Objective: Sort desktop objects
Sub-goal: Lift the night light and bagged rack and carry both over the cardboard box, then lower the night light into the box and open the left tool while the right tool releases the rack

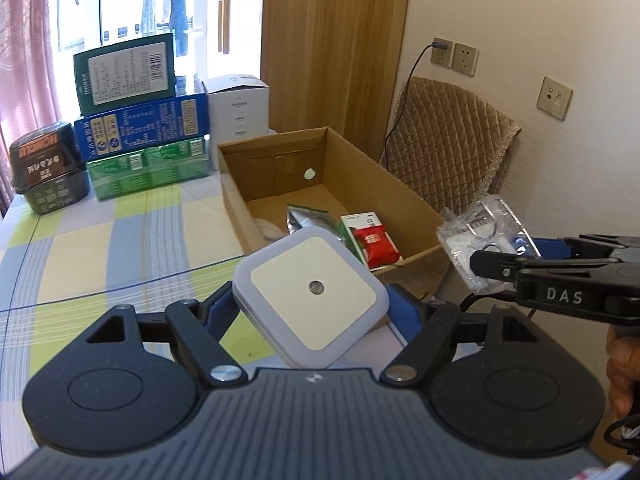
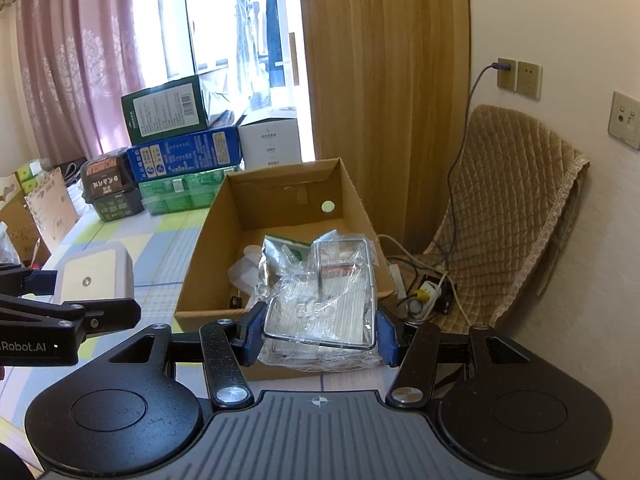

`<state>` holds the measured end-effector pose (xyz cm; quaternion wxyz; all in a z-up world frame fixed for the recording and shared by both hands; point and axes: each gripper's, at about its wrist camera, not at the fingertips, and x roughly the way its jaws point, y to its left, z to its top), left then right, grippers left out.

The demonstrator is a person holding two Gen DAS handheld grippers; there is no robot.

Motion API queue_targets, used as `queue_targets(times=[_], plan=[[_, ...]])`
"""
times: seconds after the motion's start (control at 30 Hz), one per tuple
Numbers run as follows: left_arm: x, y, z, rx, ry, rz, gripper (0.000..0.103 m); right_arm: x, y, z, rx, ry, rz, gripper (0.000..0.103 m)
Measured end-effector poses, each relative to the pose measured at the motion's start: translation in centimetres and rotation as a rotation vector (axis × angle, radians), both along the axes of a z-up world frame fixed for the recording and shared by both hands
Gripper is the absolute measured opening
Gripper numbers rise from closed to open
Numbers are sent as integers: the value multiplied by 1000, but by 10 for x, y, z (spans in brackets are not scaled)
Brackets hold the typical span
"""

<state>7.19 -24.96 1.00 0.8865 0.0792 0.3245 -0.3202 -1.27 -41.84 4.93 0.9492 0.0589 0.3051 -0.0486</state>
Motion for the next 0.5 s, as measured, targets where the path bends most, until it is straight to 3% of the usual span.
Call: queue_targets(times=[0.5], plan=[[34, -35, 6, 13, -12, -23, 75, 52, -22, 6, 1, 15, 31, 52]])
